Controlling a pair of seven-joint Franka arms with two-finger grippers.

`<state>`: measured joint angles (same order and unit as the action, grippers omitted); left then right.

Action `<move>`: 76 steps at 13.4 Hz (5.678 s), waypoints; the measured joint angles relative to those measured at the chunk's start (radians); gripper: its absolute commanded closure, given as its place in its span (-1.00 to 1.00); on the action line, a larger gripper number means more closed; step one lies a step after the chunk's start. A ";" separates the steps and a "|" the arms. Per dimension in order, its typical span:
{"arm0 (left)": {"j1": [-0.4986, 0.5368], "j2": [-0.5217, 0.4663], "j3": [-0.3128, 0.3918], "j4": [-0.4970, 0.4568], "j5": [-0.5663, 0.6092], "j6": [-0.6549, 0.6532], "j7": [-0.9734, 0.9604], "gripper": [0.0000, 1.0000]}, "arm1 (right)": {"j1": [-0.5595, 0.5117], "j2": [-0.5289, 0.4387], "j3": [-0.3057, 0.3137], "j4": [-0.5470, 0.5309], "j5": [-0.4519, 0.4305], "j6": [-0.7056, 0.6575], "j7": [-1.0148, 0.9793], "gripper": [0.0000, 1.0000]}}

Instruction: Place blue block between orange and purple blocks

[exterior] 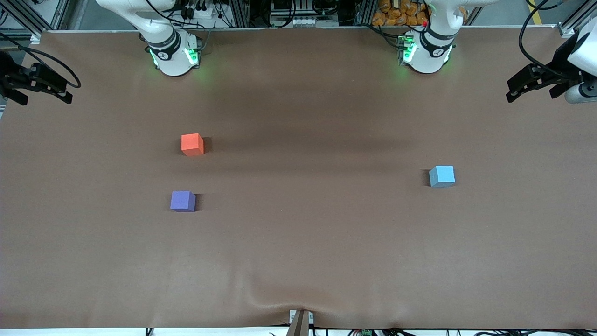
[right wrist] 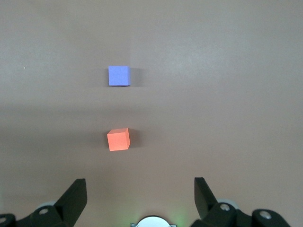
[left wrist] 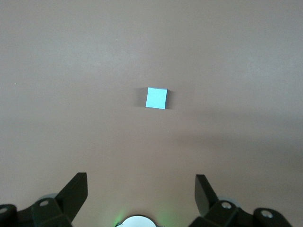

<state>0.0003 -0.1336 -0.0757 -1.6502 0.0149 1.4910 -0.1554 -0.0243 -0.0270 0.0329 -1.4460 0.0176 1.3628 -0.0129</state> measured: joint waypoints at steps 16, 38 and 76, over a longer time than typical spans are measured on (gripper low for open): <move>0.015 0.127 0.008 0.041 0.000 0.053 0.006 -1.00 | 0.000 0.000 0.000 0.000 0.000 0.000 0.000 -1.00; 0.023 0.431 -0.004 -0.509 0.000 0.863 0.017 -1.00 | 0.000 0.000 -0.001 0.001 0.000 -0.001 0.000 -1.00; -0.739 0.947 -0.091 0.309 -0.001 0.684 -0.985 -1.00 | 0.198 0.429 -0.002 -0.165 0.292 0.410 -0.111 -1.00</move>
<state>-0.7388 0.8135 -0.1668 -1.3413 0.0136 2.1746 -1.1403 0.1738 0.4021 0.0312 -1.6112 0.3098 1.7726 -0.1241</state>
